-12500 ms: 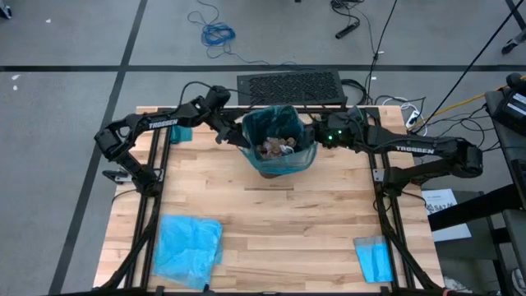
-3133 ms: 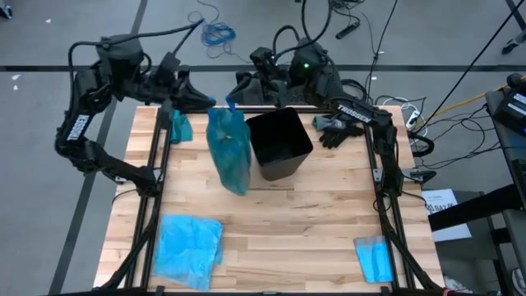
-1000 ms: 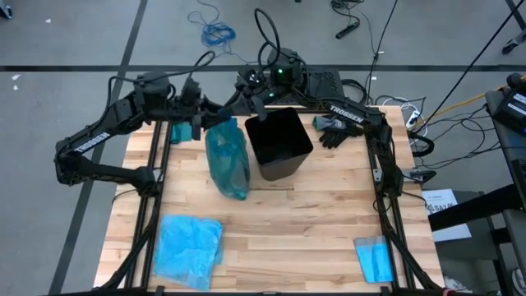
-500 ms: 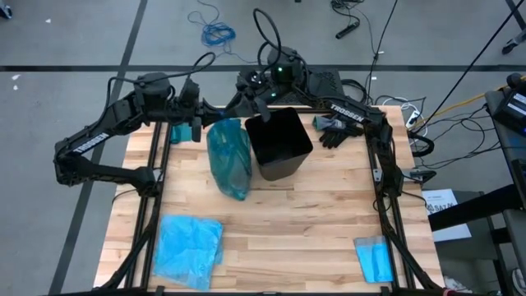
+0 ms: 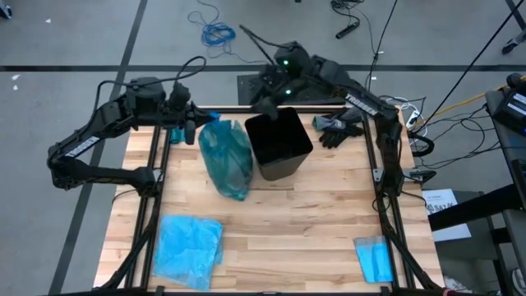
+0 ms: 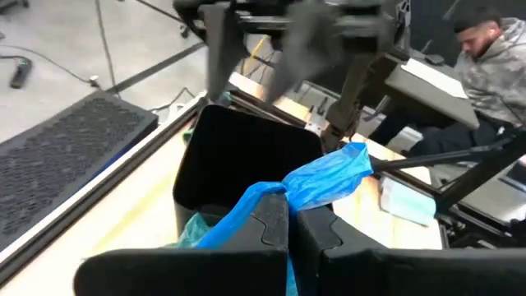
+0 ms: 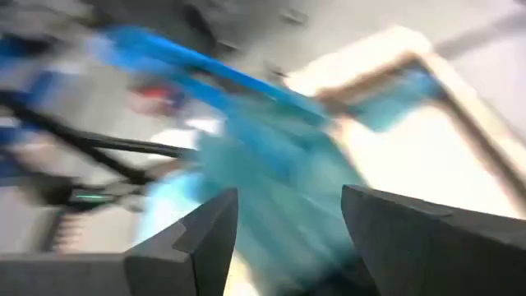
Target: Place trash/remove bag and relplace
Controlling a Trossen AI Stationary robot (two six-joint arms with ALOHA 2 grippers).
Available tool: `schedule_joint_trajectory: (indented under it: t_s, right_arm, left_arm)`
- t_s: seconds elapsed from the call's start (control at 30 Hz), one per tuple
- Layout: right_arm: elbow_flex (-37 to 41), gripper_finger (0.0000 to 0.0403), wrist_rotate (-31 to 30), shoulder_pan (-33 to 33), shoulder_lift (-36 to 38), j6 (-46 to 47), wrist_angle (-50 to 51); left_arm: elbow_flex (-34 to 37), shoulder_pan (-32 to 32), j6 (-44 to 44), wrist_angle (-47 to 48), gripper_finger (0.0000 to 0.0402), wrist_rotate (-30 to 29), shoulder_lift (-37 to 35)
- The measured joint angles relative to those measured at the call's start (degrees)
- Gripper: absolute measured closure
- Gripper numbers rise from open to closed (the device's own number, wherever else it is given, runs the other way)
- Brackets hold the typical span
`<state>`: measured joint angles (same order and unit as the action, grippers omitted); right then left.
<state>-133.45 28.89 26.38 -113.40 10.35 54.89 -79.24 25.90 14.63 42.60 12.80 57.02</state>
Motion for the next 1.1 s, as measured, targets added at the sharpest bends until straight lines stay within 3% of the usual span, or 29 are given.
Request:
schedule_joint_trajectory:
  t_s: [0.2, 0.33, 0.53, 0.77, 0.93, 1.1]
  right_arm:
    - [0.02, 0.0188, -9.34, 4.14, 0.04, -2.97, 22.13]
    - [0.13, 0.0180, -13.97, 4.63, 0.35, -3.41, 28.27]
    - [0.02, 0.0181, -21.53, 4.72, 2.28, -3.08, 29.45]
    - [3.22, 0.0181, -22.09, 5.99, 2.42, -1.85, 29.73]
    - [11.77, 0.0181, -22.99, 6.63, 3.90, -1.08, 26.82]
    - [26.20, 0.0181, -19.12, 6.68, 9.38, 2.20, 14.15]
  left_arm:
    - [0.00, 0.01, 0.04, 1.06, 0.0401, -1.54, -2.33]
    - [0.00, 0.01, -0.01, 1.48, 0.0401, -2.34, -3.31]
    - [0.00, 0.01, -1.32, 2.73, 0.0401, -3.00, -4.58]
    - [0.00, -0.01, -2.06, 4.50, 0.0401, -3.24, -5.87]
    - [0.00, -0.01, -2.05, 4.97, 0.0401, -3.24, -7.09]
    - [0.00, -0.01, -2.05, 5.69, 0.0401, -3.26, -8.22]
